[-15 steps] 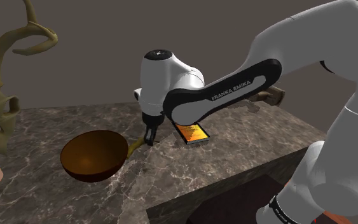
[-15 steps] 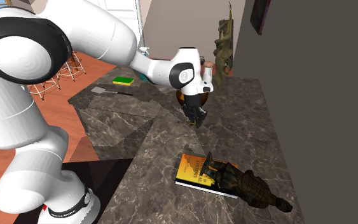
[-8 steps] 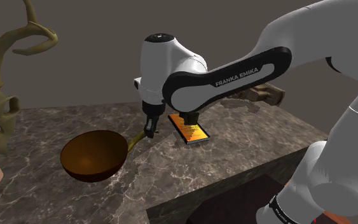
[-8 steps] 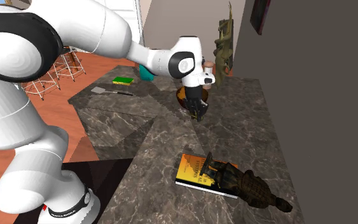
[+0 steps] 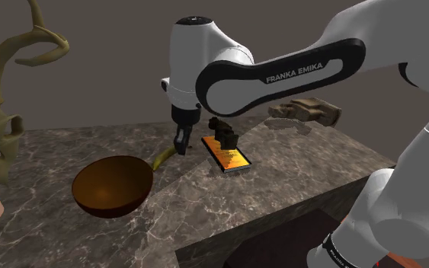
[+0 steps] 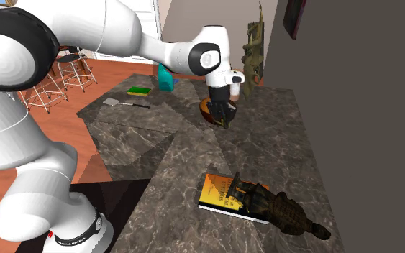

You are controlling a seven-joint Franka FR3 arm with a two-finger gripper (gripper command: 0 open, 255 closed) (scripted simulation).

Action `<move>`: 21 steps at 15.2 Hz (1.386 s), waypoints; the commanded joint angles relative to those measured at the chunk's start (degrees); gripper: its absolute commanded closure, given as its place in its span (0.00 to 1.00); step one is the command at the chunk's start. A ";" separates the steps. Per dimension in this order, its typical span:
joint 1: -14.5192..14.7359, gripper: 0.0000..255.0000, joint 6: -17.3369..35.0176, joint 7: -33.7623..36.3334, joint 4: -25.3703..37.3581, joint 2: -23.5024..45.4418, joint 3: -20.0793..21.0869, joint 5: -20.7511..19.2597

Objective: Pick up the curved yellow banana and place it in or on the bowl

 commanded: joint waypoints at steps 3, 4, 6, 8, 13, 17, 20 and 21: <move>-0.01 1.00 -2.82 -0.86 1.96 -1.03 -0.01 0.73; -0.01 1.00 -3.54 -1.05 2.53 -1.21 -0.01 0.87; -0.01 1.00 -4.99 -1.42 3.70 -1.54 -0.02 1.12; -0.01 1.00 -6.45 -1.76 4.94 -1.82 -0.02 1.35; 1.32 1.00 -9.46 0.79 9.92 0.88 1.40 0.35; 4.56 1.00 -12.77 6.44 18.07 7.55 3.81 -2.62; 7.73 1.00 -15.83 10.32 25.29 13.21 5.05 -5.22; 8.95 1.00 -16.98 11.51 27.96 15.22 5.34 -6.13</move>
